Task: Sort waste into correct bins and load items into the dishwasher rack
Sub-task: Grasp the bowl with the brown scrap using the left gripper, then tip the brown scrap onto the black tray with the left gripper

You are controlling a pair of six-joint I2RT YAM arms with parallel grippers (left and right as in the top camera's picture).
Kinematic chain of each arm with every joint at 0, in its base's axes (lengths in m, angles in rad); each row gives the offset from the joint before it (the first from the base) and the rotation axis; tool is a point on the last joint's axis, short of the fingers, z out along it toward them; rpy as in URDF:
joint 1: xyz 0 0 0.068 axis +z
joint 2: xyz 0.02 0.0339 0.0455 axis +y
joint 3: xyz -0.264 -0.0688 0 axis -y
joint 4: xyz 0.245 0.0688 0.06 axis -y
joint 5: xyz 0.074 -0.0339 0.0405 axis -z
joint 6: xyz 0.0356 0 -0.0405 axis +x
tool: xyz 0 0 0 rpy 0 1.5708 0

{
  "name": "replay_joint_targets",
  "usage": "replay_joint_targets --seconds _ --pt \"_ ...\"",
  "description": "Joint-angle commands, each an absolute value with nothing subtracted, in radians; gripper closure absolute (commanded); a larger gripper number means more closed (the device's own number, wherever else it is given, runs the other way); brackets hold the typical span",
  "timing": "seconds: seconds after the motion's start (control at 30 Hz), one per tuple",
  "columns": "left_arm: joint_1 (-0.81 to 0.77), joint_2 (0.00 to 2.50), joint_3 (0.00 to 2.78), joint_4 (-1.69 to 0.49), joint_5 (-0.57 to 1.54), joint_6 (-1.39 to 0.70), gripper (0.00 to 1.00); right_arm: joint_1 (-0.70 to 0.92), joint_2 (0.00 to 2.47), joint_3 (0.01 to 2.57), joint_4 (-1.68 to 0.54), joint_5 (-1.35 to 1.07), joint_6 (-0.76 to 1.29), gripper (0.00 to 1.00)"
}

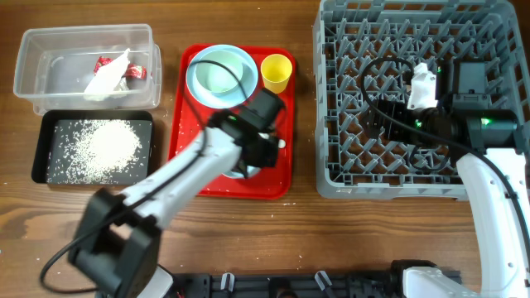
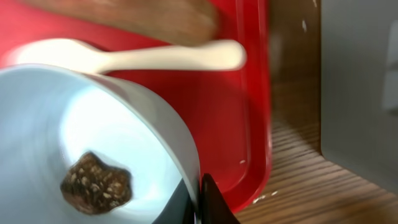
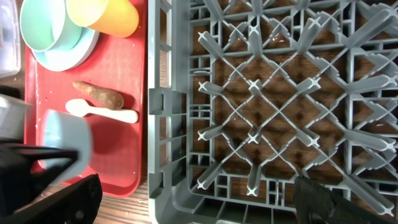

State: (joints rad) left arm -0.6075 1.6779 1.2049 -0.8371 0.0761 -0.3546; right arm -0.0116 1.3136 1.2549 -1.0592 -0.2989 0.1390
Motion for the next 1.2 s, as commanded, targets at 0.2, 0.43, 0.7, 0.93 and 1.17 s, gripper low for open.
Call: replay_joint_targets --seconds 0.2,0.43,0.7,0.93,1.17 --pt "0.042 1.479 1.232 -0.903 0.337 -0.216 0.96 -0.012 1.32 1.268 -1.026 -0.305 0.16 0.0" --pt "0.536 1.654 1.23 -0.907 0.902 -0.003 0.96 -0.012 1.32 1.268 -1.025 -0.305 0.159 0.0" --pt "0.746 1.92 1.23 -0.899 1.523 0.049 0.96 -0.012 1.32 1.268 -1.033 -0.305 0.159 0.0" --pt "0.776 1.924 1.23 -0.912 1.577 0.018 0.96 -0.012 1.32 1.268 -1.034 -0.305 0.16 0.0" --pt "0.439 1.763 1.231 -1.087 1.199 0.168 0.96 -0.012 1.32 1.268 -1.032 -0.305 0.16 0.0"
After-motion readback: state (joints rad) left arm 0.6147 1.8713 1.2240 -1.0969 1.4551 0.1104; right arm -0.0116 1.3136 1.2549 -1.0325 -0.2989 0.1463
